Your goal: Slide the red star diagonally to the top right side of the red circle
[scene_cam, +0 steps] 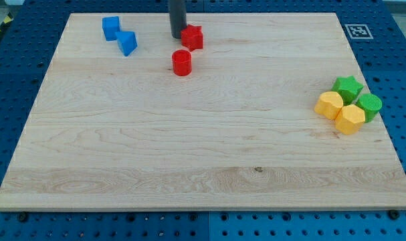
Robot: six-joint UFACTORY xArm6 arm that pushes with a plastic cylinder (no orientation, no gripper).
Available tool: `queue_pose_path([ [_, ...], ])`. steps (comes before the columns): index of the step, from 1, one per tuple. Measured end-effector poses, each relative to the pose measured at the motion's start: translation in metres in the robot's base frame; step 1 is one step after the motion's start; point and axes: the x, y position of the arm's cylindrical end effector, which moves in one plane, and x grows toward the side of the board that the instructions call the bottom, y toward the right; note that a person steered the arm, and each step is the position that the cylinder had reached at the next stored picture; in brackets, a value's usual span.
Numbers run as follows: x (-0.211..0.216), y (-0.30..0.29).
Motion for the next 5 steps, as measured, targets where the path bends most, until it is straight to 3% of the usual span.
queue_pose_path([
  [3,0.01,0.093],
  [5,0.037,0.11],
])
